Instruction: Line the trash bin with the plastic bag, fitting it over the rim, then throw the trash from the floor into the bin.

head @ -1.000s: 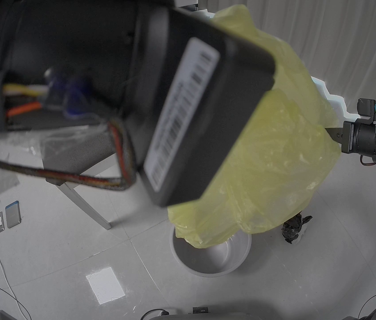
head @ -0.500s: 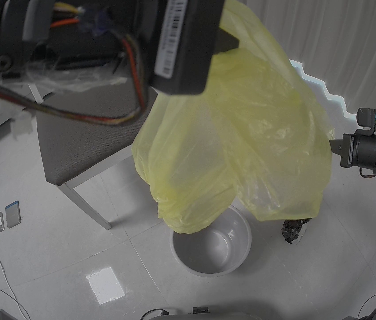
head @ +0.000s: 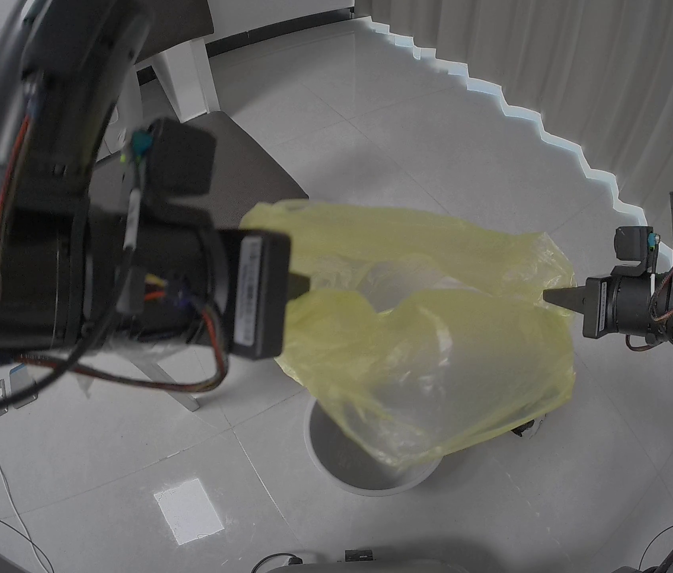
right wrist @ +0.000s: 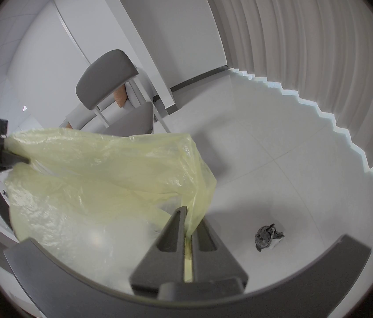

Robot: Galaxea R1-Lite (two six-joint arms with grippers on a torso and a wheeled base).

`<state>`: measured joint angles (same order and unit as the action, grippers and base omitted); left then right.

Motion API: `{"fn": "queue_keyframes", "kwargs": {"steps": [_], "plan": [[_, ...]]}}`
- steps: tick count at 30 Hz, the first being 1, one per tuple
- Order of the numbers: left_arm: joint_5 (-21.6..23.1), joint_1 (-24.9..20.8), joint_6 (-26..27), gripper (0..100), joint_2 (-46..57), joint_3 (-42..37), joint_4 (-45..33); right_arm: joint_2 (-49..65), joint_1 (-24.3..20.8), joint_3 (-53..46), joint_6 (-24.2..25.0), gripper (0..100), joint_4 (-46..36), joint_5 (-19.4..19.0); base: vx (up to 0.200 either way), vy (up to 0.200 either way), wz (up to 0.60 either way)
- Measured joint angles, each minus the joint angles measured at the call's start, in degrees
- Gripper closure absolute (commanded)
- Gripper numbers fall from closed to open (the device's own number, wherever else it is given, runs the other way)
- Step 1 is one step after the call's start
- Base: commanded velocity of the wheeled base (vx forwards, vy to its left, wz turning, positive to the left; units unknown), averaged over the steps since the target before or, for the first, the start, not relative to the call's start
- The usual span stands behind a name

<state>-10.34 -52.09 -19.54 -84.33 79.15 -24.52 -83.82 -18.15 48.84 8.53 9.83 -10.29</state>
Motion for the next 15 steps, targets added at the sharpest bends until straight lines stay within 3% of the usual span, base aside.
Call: {"fn": "queue_keyframes", "kwargs": {"steps": [5, 15], "plan": [[4.11, 4.55, -4.02, 100, 3.74, -12.24, 7.00, -0.94, -2.13, -1.55, 0.77, 100, 0.02, 1.80, 0.000, 0.000, 0.00], [9.11, 9.13, -8.46, 100, 4.99, -32.13, 35.60, -3.99, -4.45, -5.03, 1.43, 100, 0.57, 4.19, 0.000, 0.000, 0.00]]}}
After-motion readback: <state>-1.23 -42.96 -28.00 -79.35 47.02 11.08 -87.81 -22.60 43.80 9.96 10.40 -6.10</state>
